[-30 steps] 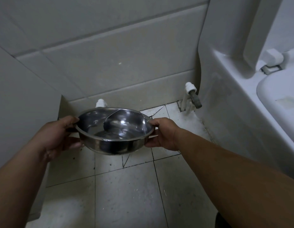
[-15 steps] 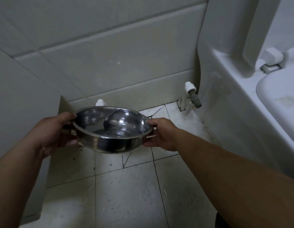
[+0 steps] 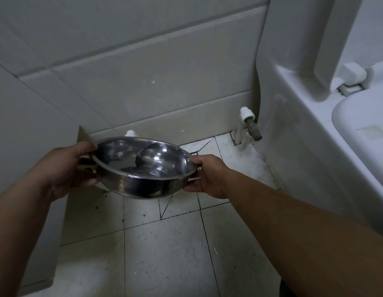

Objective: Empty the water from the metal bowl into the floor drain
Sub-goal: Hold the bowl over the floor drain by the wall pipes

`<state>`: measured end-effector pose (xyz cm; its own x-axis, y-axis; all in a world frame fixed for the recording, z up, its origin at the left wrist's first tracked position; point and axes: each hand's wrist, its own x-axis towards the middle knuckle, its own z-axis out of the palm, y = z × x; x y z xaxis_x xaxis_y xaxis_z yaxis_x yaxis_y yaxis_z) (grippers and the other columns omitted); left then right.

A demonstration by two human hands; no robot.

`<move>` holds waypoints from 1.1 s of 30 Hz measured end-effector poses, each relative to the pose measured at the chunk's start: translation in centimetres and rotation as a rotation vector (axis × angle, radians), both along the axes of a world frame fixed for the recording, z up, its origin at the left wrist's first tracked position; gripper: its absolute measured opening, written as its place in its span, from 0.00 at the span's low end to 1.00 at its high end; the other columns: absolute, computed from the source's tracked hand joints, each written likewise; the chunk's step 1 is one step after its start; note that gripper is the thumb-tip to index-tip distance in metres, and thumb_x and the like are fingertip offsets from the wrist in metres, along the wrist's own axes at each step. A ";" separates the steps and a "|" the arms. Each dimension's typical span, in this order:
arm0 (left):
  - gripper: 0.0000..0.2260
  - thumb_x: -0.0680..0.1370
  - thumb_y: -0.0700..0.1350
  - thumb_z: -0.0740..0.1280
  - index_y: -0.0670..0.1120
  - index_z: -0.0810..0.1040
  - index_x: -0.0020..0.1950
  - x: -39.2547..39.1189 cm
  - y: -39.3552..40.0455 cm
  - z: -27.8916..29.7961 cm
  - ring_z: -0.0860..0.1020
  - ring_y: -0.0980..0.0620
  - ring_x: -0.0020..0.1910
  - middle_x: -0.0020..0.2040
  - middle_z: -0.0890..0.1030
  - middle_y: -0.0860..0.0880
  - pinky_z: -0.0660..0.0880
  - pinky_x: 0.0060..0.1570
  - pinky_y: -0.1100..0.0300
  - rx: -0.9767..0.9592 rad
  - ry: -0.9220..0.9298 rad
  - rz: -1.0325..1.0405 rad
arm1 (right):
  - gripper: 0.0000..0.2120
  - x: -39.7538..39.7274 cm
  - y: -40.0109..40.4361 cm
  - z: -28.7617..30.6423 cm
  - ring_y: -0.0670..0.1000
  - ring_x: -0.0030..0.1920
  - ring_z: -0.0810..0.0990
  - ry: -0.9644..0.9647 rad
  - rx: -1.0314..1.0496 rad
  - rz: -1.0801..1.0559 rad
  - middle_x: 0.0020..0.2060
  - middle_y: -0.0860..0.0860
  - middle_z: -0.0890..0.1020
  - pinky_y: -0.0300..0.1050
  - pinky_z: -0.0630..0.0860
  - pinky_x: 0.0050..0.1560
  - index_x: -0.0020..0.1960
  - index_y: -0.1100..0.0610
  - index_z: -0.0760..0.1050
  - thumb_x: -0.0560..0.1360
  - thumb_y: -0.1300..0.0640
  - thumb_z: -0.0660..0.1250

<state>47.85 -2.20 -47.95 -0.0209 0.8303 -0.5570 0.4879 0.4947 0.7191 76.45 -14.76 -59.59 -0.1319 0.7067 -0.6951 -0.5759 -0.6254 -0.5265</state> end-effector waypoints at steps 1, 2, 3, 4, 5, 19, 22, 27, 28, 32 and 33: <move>0.10 0.81 0.50 0.65 0.44 0.80 0.51 0.0 0.0 0.1 0.79 0.40 0.36 0.53 0.79 0.41 0.81 0.23 0.58 0.004 0.006 -0.004 | 0.13 0.0 0.0 0.0 0.61 0.41 0.87 0.004 -0.002 -0.002 0.50 0.63 0.82 0.52 0.84 0.38 0.57 0.63 0.78 0.80 0.56 0.61; 0.10 0.81 0.50 0.65 0.44 0.80 0.51 0.0 0.1 0.2 0.79 0.39 0.36 0.53 0.79 0.41 0.80 0.23 0.58 0.010 0.011 -0.009 | 0.13 0.0 0.0 0.0 0.61 0.41 0.87 0.005 -0.003 -0.003 0.50 0.63 0.82 0.51 0.84 0.37 0.58 0.63 0.78 0.80 0.56 0.61; 0.10 0.81 0.50 0.64 0.44 0.80 0.50 0.1 0.1 0.3 0.79 0.39 0.37 0.53 0.79 0.40 0.80 0.22 0.59 0.015 0.017 -0.014 | 0.13 -0.1 0.1 0.0 0.61 0.41 0.87 0.006 -0.003 -0.005 0.50 0.63 0.82 0.51 0.84 0.37 0.58 0.63 0.78 0.80 0.56 0.61; 0.10 0.81 0.50 0.64 0.44 0.80 0.50 0.2 0.2 0.4 0.79 0.39 0.37 0.53 0.79 0.40 0.80 0.22 0.59 0.018 0.023 -0.018 | 0.13 -0.1 0.1 0.0 0.61 0.41 0.87 0.009 -0.001 -0.008 0.51 0.64 0.81 0.51 0.84 0.37 0.57 0.63 0.78 0.80 0.56 0.61; 0.10 0.81 0.50 0.64 0.45 0.81 0.50 0.2 0.2 0.5 0.79 0.39 0.37 0.53 0.79 0.40 0.80 0.22 0.59 0.021 0.030 -0.021 | 0.12 -0.2 0.1 0.1 0.62 0.41 0.86 0.012 0.000 -0.011 0.51 0.63 0.81 0.51 0.84 0.37 0.56 0.63 0.78 0.80 0.56 0.61; 0.11 0.80 0.51 0.65 0.45 0.81 0.51 1.0 0.4 1.6 0.79 0.37 0.35 0.51 0.79 0.40 0.80 0.22 0.58 0.028 0.081 -0.032 | 0.10 -0.4 0.1 0.4 0.62 0.42 0.86 0.019 0.003 -0.026 0.50 0.64 0.81 0.51 0.84 0.36 0.52 0.62 0.77 0.80 0.57 0.60; 0.13 0.80 0.52 0.65 0.44 0.81 0.55 1.2 0.5 2.0 0.79 0.38 0.35 0.53 0.78 0.39 0.80 0.24 0.57 0.030 0.093 -0.040 | 0.10 -0.4 0.1 0.7 0.62 0.42 0.86 0.036 -0.003 -0.038 0.49 0.63 0.81 0.51 0.84 0.35 0.53 0.62 0.75 0.82 0.57 0.59; 0.12 0.79 0.53 0.65 0.46 0.82 0.53 1.8 0.4 2.6 0.80 0.38 0.34 0.48 0.79 0.43 0.80 0.39 0.50 0.077 0.104 -0.045 | 0.09 -0.7 -0.2 1.1 0.64 0.44 0.86 0.050 -0.005 -0.065 0.50 0.64 0.82 0.52 0.85 0.36 0.48 0.61 0.74 0.82 0.57 0.60; 0.12 0.79 0.53 0.65 0.45 0.82 0.52 2.0 0.5 2.7 0.81 0.39 0.33 0.47 0.79 0.43 0.79 0.40 0.50 0.086 0.106 -0.040 | 0.09 -0.8 -0.2 1.2 0.64 0.45 0.86 0.051 -0.004 -0.068 0.50 0.65 0.82 0.52 0.85 0.37 0.48 0.61 0.74 0.82 0.57 0.60; 0.12 0.79 0.53 0.65 0.46 0.82 0.49 2.5 0.6 3.1 0.81 0.45 0.24 0.43 0.80 0.44 0.80 0.26 0.56 0.113 0.123 -0.040 | 0.09 -1.0 -0.2 1.3 0.65 0.47 0.86 0.060 0.000 -0.069 0.52 0.66 0.82 0.51 0.85 0.36 0.55 0.62 0.74 0.82 0.58 0.59; 0.12 0.79 0.54 0.65 0.46 0.82 0.48 2.6 0.7 3.2 0.81 0.46 0.23 0.43 0.80 0.45 0.79 0.24 0.57 0.115 0.125 -0.044 | 0.10 -1.0 -0.2 1.3 0.65 0.47 0.86 0.062 -0.001 -0.068 0.53 0.67 0.82 0.51 0.84 0.35 0.56 0.62 0.74 0.82 0.58 0.59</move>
<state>50.43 -1.51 -44.79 -0.0460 0.8899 -0.4539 0.5967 0.3889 0.7019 75.41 -14.91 -58.25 -0.1267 0.7146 -0.6880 -0.6484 -0.5846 -0.4877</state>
